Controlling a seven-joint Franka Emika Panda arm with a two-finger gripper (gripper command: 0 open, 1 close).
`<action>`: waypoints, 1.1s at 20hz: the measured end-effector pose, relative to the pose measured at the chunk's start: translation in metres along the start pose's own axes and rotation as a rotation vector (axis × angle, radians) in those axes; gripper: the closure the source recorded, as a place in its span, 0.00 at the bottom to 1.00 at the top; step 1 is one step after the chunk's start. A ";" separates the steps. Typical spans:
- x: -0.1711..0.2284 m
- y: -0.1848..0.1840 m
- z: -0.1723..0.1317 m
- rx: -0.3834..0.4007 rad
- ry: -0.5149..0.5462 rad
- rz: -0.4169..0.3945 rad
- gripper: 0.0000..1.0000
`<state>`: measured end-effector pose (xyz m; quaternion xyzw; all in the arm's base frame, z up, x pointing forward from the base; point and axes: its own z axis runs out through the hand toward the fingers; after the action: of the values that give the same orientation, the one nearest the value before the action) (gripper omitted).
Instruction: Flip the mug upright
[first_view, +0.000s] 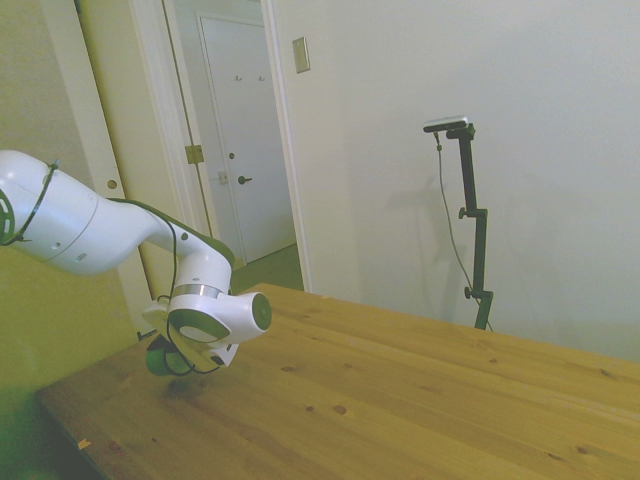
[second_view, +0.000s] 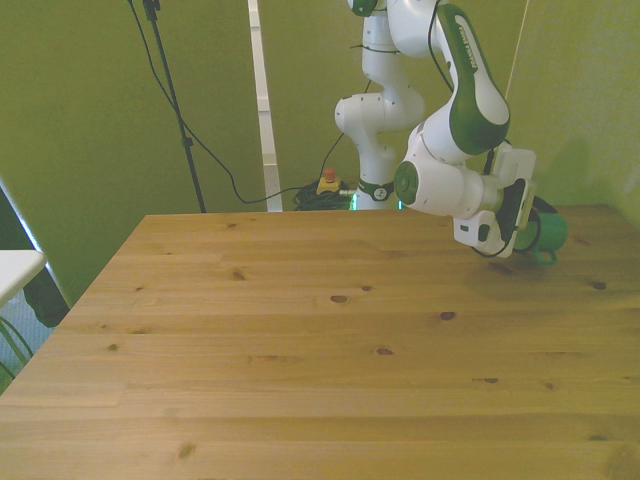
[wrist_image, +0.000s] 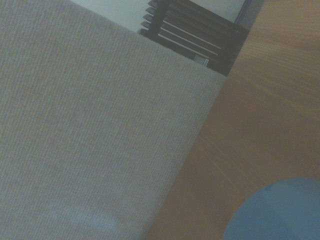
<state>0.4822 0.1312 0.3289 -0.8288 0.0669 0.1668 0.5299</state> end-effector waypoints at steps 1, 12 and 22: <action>-0.004 -0.006 0.000 -0.026 0.011 -0.011 1.00; -0.112 -0.086 -0.042 -0.376 0.236 -0.063 1.00; -0.117 -0.103 -0.100 -0.583 0.496 -0.017 1.00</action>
<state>0.4228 0.0780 0.4964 -0.9604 0.1358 -0.0311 0.2411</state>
